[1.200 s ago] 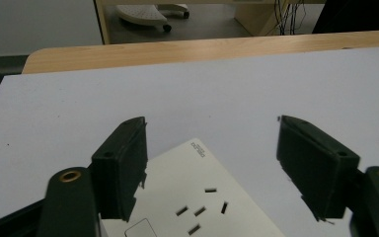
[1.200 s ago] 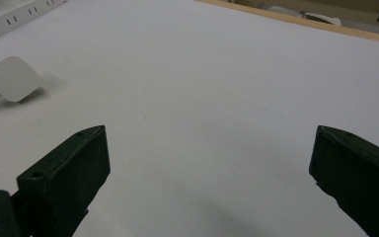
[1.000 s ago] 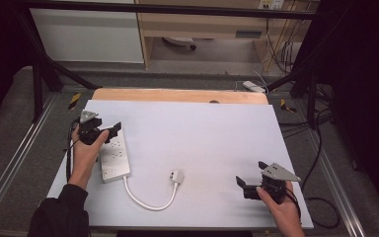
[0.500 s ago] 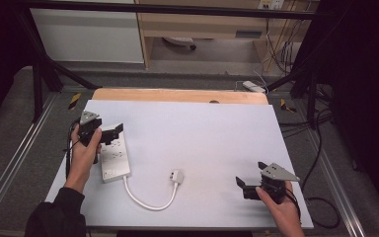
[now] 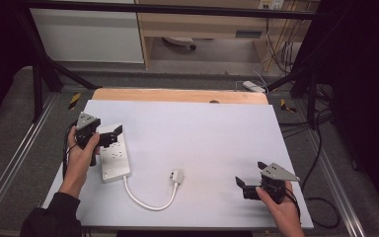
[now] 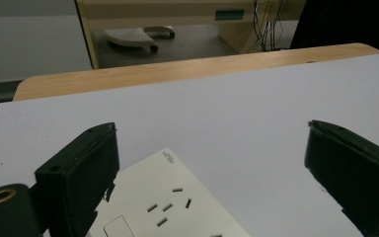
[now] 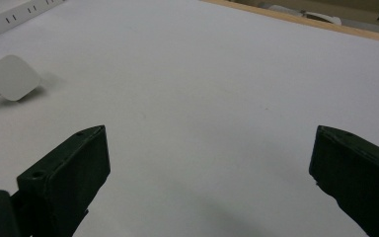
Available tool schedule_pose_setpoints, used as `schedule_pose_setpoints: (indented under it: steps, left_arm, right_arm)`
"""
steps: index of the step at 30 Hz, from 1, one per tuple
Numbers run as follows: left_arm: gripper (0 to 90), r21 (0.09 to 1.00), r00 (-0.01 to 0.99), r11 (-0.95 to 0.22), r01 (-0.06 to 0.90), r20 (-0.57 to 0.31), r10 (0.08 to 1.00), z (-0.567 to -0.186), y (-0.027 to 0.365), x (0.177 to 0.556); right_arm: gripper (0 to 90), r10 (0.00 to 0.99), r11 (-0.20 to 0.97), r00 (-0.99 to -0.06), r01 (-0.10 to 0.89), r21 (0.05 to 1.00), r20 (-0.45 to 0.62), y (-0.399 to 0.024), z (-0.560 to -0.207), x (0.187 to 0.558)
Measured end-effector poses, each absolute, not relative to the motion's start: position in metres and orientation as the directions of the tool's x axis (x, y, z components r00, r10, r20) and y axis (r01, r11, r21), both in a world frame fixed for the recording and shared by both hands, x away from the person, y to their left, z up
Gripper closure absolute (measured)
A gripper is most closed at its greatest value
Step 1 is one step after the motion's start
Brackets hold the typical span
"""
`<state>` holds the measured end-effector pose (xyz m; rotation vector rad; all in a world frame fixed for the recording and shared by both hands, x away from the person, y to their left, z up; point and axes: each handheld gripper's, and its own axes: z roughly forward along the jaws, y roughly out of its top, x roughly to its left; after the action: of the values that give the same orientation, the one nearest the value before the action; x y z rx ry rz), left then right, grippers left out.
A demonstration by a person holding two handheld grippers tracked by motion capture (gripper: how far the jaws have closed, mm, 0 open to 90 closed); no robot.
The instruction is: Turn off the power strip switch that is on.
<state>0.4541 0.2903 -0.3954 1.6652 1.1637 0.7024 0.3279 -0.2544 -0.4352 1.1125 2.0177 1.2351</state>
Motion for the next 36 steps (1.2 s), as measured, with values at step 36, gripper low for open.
schedule_pose_setpoints:
  steps: [36]
  left_arm:
    - [5.4, 0.959, 0.429, -0.068, 0.276, -0.059, 0.901, -0.357, 0.307, 0.376]
  right_arm:
    - [2.6, 0.849, 0.246, -0.528, 0.372, 0.895, -0.014, -0.255, -0.435, 0.328]
